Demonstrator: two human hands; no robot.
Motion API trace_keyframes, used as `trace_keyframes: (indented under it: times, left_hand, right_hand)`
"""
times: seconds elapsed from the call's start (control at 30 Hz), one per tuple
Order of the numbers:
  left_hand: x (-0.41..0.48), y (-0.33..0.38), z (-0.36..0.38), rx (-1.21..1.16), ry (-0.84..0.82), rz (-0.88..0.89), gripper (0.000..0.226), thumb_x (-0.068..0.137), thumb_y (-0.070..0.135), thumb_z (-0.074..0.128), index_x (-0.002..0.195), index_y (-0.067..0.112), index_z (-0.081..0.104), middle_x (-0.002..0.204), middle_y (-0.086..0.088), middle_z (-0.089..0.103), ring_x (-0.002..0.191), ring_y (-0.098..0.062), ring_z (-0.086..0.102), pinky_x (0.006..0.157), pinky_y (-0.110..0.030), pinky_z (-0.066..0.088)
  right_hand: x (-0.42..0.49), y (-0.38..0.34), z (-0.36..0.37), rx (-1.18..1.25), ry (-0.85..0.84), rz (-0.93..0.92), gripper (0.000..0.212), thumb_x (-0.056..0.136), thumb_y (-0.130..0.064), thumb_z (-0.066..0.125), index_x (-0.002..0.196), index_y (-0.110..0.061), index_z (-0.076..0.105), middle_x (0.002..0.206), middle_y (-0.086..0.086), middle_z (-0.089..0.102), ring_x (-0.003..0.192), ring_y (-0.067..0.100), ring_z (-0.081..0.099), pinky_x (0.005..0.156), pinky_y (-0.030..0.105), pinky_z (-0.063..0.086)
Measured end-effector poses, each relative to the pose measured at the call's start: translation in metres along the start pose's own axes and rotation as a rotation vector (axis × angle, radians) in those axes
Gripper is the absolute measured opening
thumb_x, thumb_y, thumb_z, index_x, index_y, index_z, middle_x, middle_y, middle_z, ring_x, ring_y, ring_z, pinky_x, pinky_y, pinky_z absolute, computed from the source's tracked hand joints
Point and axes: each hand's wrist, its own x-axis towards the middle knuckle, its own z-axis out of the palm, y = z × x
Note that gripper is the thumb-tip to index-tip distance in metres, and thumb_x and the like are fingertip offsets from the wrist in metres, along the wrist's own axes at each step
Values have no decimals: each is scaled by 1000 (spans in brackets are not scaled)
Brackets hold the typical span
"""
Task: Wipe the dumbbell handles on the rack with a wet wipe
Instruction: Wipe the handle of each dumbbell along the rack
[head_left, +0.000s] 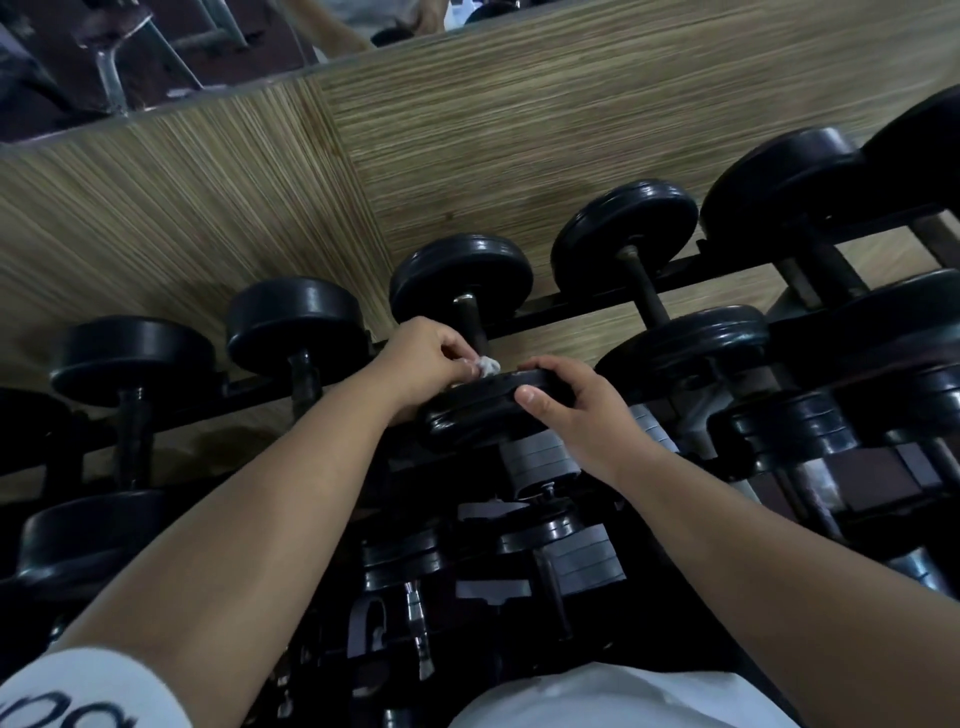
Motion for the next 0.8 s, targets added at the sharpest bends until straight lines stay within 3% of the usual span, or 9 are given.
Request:
trace_keyframes:
  times: [0.13,0.3,0.5,0.6,0.8]
  left_hand:
    - [-4,7,-6,-34,50,1,8,86,26,83,82,29,78,82,9,74,79,-3,68,68,-20,48]
    - [-7,27,-15,-96,158,71,3,87,24,80,87,21,78,80,9,73,77,-2,66,68,-20,46]
    - [2,76,-9,-95,165,182,4,87,28,78,85,25,77,79,10,74,76,-2,68,66,-19,48]
    - [12,103,-2,-161,136,208,3,87,27,77,86,25,77,80,5,75,81,-12,73,75,-33,61]
    - [38,147,30,-126,104,177,3,89,28,74,88,25,75,85,2,76,84,-15,72,76,-36,61]
  right_hand:
    - [-5,-17,-13,-145,-56,40,35,87,-51,69,119,-41,63,117,-13,66,108,4,64,98,35,54]
    - [-19,-35,-46,-312,-26,64,54,91,-48,66,138,-25,55,132,-12,62,122,5,56,106,31,44]
    - [-37,-55,-89,-341,66,62,39,88,-49,69,122,-31,63,117,-15,65,103,1,64,94,32,54]
    - [-40,-61,-114,-372,121,35,39,89,-48,69,123,-30,64,116,-13,65,100,0,64,91,28,54]
    - [-31,-52,-175,-365,260,22,27,92,-40,68,115,-27,67,109,-13,68,106,4,62,90,27,51]
